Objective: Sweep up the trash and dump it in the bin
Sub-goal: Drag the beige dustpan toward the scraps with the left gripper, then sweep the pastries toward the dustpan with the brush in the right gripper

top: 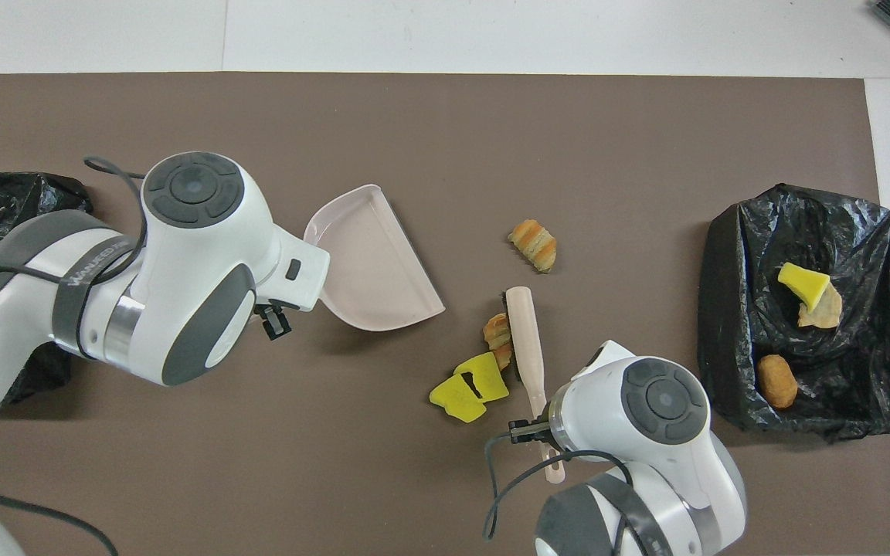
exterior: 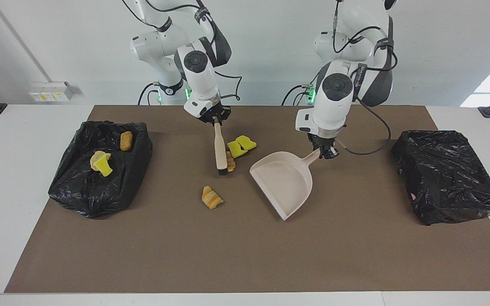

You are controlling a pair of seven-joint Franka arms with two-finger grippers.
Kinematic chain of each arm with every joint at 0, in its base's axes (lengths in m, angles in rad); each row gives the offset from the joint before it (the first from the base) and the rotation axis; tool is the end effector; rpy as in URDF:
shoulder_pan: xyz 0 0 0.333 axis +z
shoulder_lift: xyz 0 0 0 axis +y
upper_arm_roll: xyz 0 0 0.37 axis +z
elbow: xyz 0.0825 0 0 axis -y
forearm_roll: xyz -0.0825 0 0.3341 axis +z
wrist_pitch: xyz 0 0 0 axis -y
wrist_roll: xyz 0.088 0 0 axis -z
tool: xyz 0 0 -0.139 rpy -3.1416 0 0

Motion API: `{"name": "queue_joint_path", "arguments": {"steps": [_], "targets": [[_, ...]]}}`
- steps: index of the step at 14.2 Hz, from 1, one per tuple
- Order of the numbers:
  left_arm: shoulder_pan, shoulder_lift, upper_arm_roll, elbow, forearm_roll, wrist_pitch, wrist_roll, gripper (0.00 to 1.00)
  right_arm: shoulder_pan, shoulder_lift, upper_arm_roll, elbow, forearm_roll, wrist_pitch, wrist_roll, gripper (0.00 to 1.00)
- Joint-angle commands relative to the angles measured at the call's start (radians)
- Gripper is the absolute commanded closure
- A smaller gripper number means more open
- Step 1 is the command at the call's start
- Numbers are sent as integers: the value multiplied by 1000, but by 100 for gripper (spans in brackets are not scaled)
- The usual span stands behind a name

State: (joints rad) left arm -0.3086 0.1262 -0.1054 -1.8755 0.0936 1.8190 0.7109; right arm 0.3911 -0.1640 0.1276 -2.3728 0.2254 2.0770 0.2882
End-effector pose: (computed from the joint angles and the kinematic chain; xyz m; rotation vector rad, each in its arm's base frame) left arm 0.4884 -0.2005 0.4731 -2.5794 1.6836 0.2948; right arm 0.3456 0.2191 0.4301 -3.0205 -0.1584 0.2835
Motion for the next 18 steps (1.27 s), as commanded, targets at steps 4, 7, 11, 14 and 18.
{"name": "queue_joint_path", "arguments": {"steps": [4,7,11,14,18], "targets": [[80,-189,-7,-267,14,80,255,100,-50,46,-6,167,-225,-138,-32,100],[83,-255,-8,-394,14,182,320,100,-128,113,-8,234,-287,-120,-191,100],[83,-277,-8,-447,14,296,382,100,-193,271,-8,416,-395,-120,-326,100],[69,-286,-8,-484,14,316,377,100,-218,357,-6,489,-422,-98,-385,100],[66,-312,-11,-530,11,322,368,100,-199,380,-2,443,-408,-44,-458,100]]}}
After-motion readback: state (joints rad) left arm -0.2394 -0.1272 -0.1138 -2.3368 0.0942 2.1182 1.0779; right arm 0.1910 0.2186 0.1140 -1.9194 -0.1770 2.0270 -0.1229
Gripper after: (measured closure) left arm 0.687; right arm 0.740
